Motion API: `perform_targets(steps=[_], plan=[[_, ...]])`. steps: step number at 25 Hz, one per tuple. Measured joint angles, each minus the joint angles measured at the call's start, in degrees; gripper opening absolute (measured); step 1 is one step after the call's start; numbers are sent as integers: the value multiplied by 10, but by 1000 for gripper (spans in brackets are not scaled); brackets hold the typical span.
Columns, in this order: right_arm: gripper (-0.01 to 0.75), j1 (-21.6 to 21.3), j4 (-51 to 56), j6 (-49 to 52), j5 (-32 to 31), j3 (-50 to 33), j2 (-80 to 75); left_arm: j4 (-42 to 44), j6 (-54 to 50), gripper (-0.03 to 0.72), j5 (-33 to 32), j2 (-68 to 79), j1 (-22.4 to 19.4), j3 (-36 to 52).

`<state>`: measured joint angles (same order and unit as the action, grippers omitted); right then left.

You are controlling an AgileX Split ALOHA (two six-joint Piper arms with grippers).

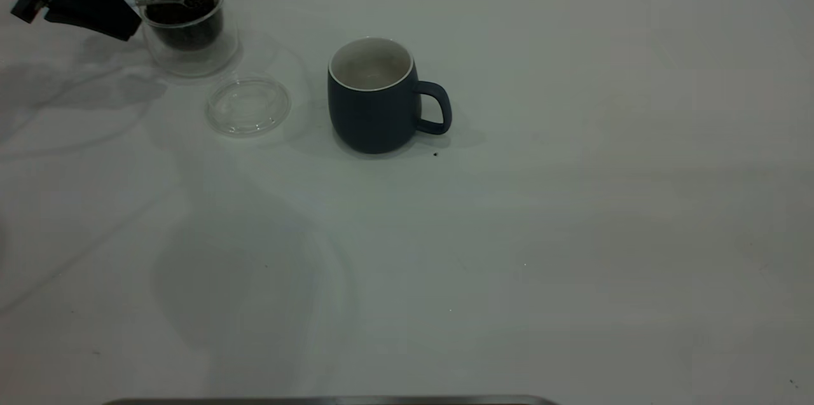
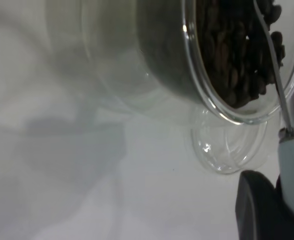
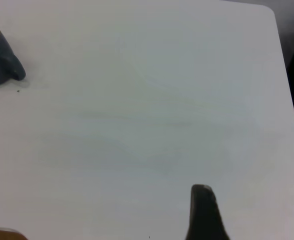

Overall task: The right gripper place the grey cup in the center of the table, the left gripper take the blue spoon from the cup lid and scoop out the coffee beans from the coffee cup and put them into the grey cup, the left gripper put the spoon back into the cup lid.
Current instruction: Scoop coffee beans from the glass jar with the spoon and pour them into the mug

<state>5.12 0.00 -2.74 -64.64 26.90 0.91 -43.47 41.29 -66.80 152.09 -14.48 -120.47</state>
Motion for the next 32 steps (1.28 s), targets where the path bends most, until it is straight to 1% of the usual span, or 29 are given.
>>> perform_targets(steps=[13, 20, 32], plan=[[460, 0, 0, 0, 0, 0, 0, -8, -24, 90, 0, 0, -14, 0], [460, 0, 0, 0, 0, 0, 0, -45, -26, 90, 0, 0, -15, 0], [460, 0, 0, 0, 0, 0, 0, -47, -39, 90, 0, 0, -15, 0]])
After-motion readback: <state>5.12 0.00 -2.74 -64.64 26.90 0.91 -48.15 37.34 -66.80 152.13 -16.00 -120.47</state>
